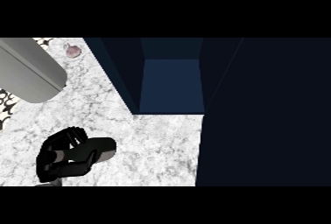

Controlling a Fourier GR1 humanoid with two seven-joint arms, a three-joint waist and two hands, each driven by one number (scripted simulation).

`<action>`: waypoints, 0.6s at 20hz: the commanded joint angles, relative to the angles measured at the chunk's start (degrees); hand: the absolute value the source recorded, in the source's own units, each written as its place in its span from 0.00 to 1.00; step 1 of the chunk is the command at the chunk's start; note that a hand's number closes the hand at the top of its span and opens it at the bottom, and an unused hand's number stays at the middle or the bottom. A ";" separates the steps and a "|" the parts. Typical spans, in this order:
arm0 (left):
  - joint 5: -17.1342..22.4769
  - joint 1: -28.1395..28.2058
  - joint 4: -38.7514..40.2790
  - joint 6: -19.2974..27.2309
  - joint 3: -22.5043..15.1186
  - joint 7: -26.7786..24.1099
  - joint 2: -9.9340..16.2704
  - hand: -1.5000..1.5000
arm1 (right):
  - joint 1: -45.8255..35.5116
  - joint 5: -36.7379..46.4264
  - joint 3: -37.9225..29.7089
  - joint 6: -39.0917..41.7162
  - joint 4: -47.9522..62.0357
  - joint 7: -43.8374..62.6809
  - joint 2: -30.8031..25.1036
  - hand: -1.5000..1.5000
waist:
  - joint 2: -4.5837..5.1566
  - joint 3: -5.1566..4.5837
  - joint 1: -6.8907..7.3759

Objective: Pick up the wine, place it into the cabinet and close the cabinet

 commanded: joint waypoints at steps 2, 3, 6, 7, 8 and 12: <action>0.57 5.52 -12.88 -0.24 -0.82 2.45 0.43 1.00 | -0.94 -4.72 -0.56 -0.61 -4.22 3.79 -0.23 0.00 | -0.02 -0.03 0.47; 2.53 2.60 -9.63 -2.94 -0.94 1.99 -0.95 1.00 | 2.89 -4.18 1.14 0.09 -6.65 1.77 1.23 0.00 | -0.02 -0.03 0.00; 2.44 4.44 -16.48 -2.42 -1.96 7.23 -0.44 1.00 | 5.38 -6.33 -1.33 2.42 -3.71 -1.89 0.68 0.00 | 0.06 -0.02 0.11; 3.94 5.12 -20.17 -2.41 -2.07 9.59 -0.54 1.00 | 2.88 -3.26 0.87 -0.68 -6.86 3.31 1.09 0.00 | -0.02 -0.04 0.19; 2.31 8.09 -24.20 -0.47 -4.45 10.32 -2.06 1.00 | -2.80 -4.15 -0.78 -1.87 -3.36 4.08 0.51 0.00 | -0.01 -0.04 0.55; 2.30 8.83 -34.33 2.21 -6.99 19.70 -1.77 1.00 | 3.29 -4.14 0.74 0.64 -6.42 2.18 1.25 0.00 | -0.09 0.00 0.19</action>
